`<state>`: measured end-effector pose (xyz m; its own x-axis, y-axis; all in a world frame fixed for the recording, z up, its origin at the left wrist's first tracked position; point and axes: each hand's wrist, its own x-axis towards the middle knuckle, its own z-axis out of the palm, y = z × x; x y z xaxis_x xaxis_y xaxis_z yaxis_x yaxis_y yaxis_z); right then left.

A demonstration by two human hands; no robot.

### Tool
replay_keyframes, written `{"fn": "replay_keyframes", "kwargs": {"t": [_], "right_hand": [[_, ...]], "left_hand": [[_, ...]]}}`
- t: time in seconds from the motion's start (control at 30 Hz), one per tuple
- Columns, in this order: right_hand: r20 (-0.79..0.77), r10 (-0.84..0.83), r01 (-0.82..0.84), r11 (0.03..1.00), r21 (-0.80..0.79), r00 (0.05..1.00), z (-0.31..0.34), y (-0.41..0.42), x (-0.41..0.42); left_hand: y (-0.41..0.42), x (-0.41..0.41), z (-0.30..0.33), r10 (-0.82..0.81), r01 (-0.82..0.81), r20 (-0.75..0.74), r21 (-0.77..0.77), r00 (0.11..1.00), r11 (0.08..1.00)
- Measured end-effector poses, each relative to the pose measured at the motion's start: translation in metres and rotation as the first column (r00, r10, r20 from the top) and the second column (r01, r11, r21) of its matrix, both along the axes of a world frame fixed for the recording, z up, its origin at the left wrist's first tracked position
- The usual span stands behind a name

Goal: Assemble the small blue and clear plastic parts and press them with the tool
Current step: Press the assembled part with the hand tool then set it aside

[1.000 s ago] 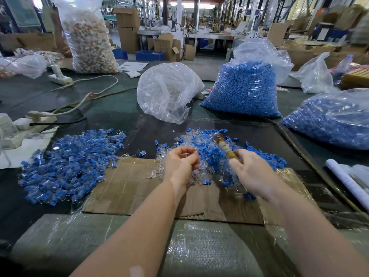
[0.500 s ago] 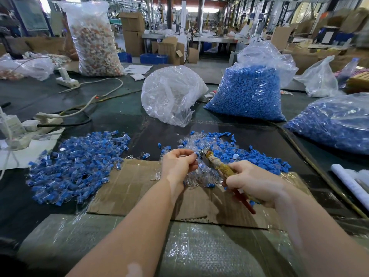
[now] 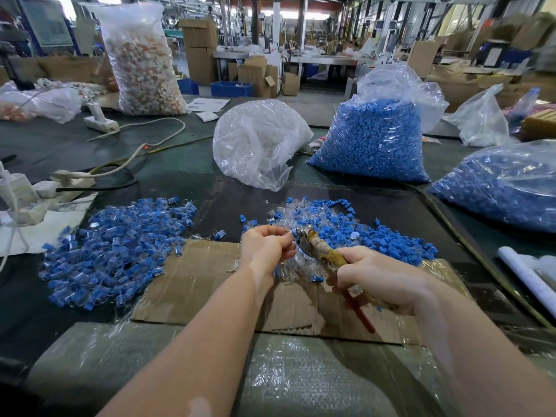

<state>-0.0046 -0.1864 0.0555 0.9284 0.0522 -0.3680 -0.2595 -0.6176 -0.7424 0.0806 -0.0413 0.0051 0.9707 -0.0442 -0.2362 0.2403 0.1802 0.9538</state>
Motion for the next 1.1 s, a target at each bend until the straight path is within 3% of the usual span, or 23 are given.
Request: {"fn": "replay_keyframes", "kwargs": {"t": [0.13,0.57,0.73,0.87,0.93,1.0,1.1], "right_hand": [[-0.009,0.022,-0.022,1.0,-0.01,1.0,0.001,0.001,0.0],[0.04,0.014,-0.006,0.981,-0.192,0.999,0.0,0.01,-0.002],[0.056,-0.015,0.022,0.992,-0.123,0.998,-0.005,0.011,-0.002],[0.058,-0.186,0.175,0.972,0.16,0.981,-0.005,0.009,-0.001],[0.129,-0.238,0.221,0.966,0.131,0.963,-0.005,0.006,0.0],[0.233,-0.274,0.268,0.962,0.055,0.933,-0.007,0.0,0.003],[0.333,-0.291,0.343,0.933,-0.111,0.897,-0.016,-0.013,0.007]], "left_hand": [[0.0,0.002,0.002,-0.003,0.003,0.003,0.081,1.0,0.997],[-0.002,-0.003,-0.004,-0.001,0.002,-0.031,0.029,1.0,1.0],[-0.002,-0.003,-0.004,0.027,-0.026,-0.006,0.024,1.0,0.999],[0.004,-0.003,-0.002,0.065,-0.065,0.031,0.004,0.997,0.998],[0.018,0.0,-0.002,0.128,-0.138,0.11,0.089,0.986,0.987],[0.038,0.007,-0.005,0.208,-0.267,0.228,0.267,0.951,0.926],[0.071,0.021,-0.013,0.229,-0.408,0.359,0.576,0.905,0.709]]}}
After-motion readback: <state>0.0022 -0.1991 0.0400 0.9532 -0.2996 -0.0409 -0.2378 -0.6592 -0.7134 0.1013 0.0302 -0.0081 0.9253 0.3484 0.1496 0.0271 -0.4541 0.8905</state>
